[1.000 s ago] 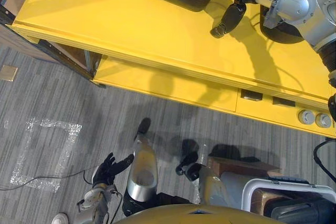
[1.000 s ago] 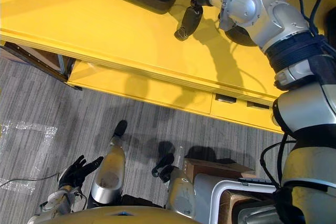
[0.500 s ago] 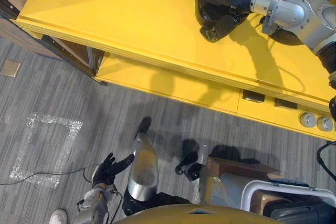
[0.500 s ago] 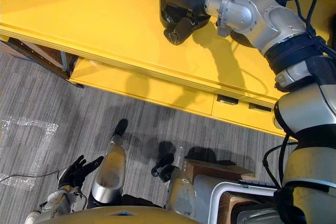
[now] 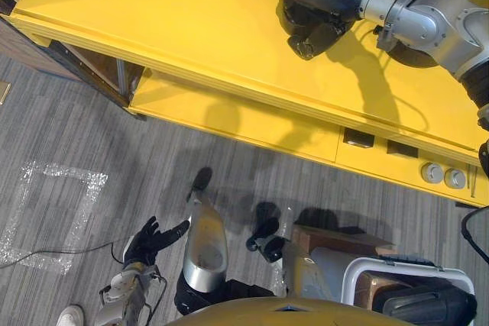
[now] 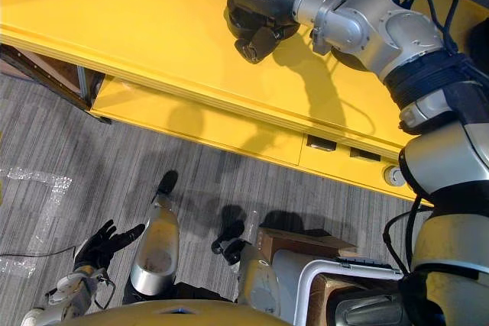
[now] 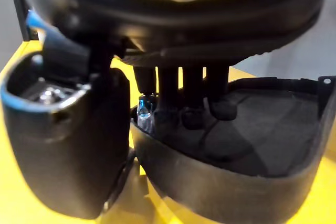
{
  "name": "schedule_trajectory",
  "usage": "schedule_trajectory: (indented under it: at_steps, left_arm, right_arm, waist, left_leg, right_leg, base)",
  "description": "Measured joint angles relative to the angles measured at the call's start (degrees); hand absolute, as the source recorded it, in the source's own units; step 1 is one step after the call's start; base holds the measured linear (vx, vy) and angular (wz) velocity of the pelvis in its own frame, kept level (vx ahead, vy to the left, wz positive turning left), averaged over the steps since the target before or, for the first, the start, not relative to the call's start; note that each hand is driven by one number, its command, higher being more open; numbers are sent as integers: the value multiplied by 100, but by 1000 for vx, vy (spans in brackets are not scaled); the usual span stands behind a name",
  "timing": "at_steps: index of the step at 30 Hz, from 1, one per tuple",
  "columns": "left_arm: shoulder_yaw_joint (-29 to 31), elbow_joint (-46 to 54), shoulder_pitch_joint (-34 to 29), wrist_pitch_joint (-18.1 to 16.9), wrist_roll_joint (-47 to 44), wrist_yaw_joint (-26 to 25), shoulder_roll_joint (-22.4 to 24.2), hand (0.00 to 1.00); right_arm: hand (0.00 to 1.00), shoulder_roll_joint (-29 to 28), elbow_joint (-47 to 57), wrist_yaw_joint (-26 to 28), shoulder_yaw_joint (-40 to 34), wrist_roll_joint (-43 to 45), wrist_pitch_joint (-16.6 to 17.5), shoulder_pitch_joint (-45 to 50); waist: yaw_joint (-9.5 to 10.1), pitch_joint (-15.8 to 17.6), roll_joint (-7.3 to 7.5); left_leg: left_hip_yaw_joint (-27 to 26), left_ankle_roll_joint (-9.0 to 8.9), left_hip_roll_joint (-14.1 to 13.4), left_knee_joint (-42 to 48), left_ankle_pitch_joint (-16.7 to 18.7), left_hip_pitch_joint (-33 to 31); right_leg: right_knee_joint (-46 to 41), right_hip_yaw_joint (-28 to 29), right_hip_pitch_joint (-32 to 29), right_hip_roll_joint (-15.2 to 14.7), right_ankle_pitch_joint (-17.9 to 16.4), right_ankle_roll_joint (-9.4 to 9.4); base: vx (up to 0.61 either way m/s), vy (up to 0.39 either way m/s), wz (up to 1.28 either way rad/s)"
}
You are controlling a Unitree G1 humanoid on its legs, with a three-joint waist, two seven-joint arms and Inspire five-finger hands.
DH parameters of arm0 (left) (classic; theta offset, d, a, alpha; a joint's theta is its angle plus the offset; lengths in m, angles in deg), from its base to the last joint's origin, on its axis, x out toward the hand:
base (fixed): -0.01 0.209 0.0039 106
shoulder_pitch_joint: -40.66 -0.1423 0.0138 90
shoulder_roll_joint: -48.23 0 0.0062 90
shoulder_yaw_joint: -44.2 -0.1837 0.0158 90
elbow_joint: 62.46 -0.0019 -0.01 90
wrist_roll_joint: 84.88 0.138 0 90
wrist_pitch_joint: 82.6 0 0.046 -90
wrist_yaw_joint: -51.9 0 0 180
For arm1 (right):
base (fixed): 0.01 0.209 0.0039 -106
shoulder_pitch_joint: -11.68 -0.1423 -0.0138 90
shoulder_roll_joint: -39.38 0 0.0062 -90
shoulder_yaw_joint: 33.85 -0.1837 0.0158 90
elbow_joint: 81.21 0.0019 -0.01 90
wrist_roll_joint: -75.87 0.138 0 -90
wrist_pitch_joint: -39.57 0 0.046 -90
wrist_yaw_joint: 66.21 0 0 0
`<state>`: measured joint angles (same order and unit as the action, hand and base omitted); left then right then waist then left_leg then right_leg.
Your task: Walk over and take three plastic housings, then place them on the shelf
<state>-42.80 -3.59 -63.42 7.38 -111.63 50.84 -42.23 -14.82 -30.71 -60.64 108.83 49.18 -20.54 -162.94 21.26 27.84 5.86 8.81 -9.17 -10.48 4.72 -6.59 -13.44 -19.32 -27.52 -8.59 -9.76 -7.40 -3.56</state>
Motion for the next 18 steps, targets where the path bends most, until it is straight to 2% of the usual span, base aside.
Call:
schedule_trajectory:
  at_steps: [7,18]
  left_arm:
    - [4,18,2,-11,-1,39,1,100]
    - [7,25,3,-13,-1,27,89,100]
  right_arm:
    - [0,-145,-6,6,-36,-4,-94,0]
    - [0,-533,37,274,-261,125,-789,1]
  waist:
    - [39,0,0]
    - [7,3,-6]
  left_leg:
    - [-67,22,-37,217,149,-50]
    - [-104,44,-59,216,163,-53]
  right_leg:
    - [63,101,2,63,50,17]
    - [140,120,11,97,95,16]
  base:
    - [-4,2,-8]
    - [0,2,-1]
